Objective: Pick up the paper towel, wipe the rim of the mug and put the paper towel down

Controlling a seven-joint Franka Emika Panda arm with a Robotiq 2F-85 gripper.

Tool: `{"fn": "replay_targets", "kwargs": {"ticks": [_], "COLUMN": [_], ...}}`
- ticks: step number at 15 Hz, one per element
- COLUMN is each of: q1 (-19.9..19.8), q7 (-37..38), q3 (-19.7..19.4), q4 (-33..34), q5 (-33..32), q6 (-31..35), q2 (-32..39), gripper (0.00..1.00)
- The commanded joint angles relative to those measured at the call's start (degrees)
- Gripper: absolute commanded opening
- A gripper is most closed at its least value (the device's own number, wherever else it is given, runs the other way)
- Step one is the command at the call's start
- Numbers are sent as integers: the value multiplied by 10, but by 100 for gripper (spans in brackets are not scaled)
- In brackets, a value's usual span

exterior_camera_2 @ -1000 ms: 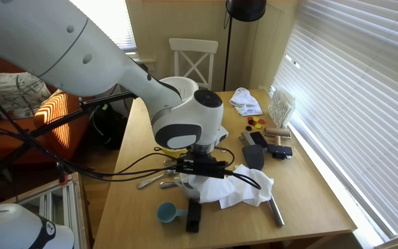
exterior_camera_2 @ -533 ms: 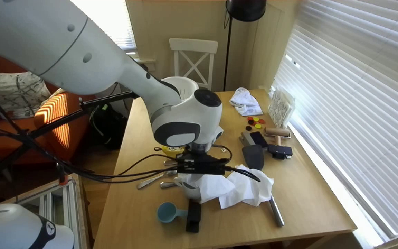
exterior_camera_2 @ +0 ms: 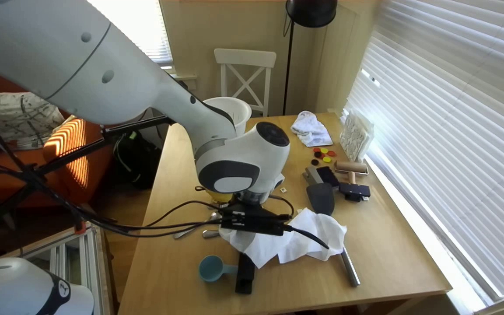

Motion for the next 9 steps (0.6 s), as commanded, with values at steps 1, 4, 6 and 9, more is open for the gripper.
{"fn": "replay_targets", "kwargs": {"ticks": [1,4,6,9], "q1": [2,4,6,5], "q7": [33,60,84,113], "q3": [-16,-25,-29,-31], "q4": [10,16,18,22], "q5": [-12,-16,-25,-32], "q6": [-18,-11,-10,-7], "q2": [-3,4,9,14], "gripper": [0,0,0,0]}}
